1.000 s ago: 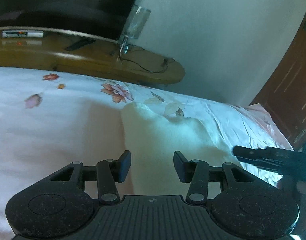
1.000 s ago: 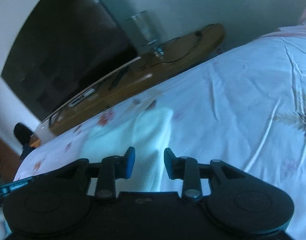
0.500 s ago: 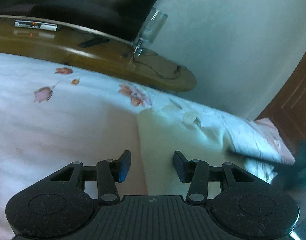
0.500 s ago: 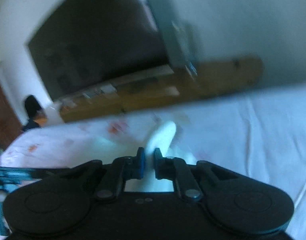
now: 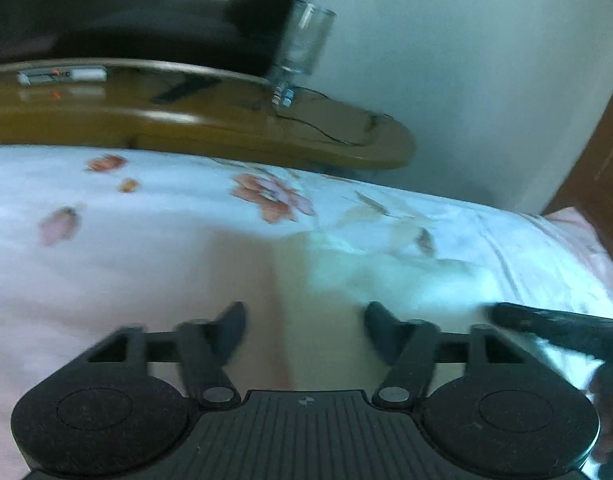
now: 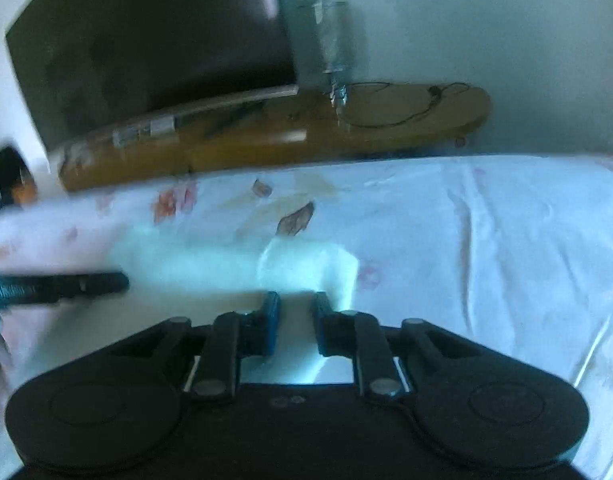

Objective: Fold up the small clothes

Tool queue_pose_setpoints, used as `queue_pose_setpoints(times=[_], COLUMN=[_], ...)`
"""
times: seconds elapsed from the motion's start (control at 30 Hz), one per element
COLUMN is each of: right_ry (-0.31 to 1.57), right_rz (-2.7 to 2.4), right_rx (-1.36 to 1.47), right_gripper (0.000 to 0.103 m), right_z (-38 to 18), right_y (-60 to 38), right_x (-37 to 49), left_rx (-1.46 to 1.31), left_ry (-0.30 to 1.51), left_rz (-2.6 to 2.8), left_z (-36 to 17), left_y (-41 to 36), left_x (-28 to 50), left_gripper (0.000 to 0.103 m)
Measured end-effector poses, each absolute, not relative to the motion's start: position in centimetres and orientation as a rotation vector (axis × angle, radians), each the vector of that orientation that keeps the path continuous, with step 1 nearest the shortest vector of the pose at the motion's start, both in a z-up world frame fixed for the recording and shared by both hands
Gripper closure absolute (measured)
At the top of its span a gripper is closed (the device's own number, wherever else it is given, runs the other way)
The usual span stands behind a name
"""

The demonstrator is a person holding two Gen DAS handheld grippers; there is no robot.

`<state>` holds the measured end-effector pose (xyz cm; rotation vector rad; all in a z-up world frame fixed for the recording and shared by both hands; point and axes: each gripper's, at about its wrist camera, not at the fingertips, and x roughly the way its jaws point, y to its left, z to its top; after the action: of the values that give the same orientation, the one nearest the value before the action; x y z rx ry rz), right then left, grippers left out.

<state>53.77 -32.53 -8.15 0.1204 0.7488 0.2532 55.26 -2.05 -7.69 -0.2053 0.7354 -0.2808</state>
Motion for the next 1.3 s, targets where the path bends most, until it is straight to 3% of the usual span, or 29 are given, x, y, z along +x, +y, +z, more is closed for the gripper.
queue_pose_setpoints(times=[0.03,0.17,0.43,0.5,0.57,0.63,0.83,0.93,1.0,1.03,1.07,1.13,1.17,1.2,1.27,1.3], right_ry=[0.751,0.673,0.674,0.715,0.723,0.739,0.662,0.724,0.779,0.778,0.802,0.820,0.806,0.788,0.777,0.773], right_rz=[0.232,0.270,0.466,0.434,0.403,0.339,0.381,0.398,0.349,0.337,0.313,0.275,0.265,0.271,0.291,0.288], right_rx=[0.155,0.208,0.011,-0.023,-0.075,-0.164,-0.060,-0.096,-0.160,-0.140,-0.108,-0.105,-0.089,-0.045,0.073,0.114], right_gripper=[0.088,0.075,0.078,0.086,0.086,0.078,0.077,0.080,0.075,0.076,0.074,0.071,0.065,0.046,0.025,0.027], right_z=[-7.8,-5.5,-5.4,-6.6,-6.9,-7.1,-4.1,-5.6,-7.0,-7.0,-6.6,-5.5,-4.8,-4.3,-3.5,-3.3], right_y=[-33.3,-34.6,-30.8,-30.7,-30.8,-30.5,-31.0,-29.7,-29.5,-29.7,-29.9,-29.5,-29.4,-29.7,-30.8,-31.4], right_x=[53.3,49.1,42.0,42.2,41.5,40.5,35.4,34.9,34.4,34.3,34.5,34.6,34.3,34.1,34.3,34.0], left_rx=[-0.204,-0.200,-0.143,-0.165,-0.131,-0.108,-0.128,-0.079,-0.054,-0.024,-0.005,0.031,0.033,0.023,0.017,0.023], left_ry=[0.726,0.723,0.762,0.784,0.777,0.776,0.782,0.772,0.775,0.773,0.777,0.780,0.771,0.771,0.788,0.784], left_rz=[-0.281,-0.348,-0.388,-0.363,-0.350,-0.348,-0.371,-0.368,-0.362,-0.356,-0.340,-0.280,-0.283,-0.289,-0.286,-0.279], left_z=[-7.4,-6.1,-6.9,-7.8,-8.0,-7.7,-7.8,-8.1,-7.9,-7.7,-7.4,-6.4,-6.0,-5.8,-5.4,-5.2], left_y=[-1.7,-0.8,-1.9,-1.7,-1.7,-1.4,-0.1,-0.1,-0.1,-0.2,-0.3,-0.7,-0.7,-0.6,-0.6,-0.5], left_x=[54.7,51.7,45.9,45.1,43.8,42.2,38.0,36.5,35.7,35.4,35.6,35.8,35.8,35.8,36.0,35.9], left_gripper=[0.035,0.035,0.035,0.035,0.035,0.035,0.035,0.035,0.035,0.035,0.027,0.019,0.018,0.018,0.015,0.012])
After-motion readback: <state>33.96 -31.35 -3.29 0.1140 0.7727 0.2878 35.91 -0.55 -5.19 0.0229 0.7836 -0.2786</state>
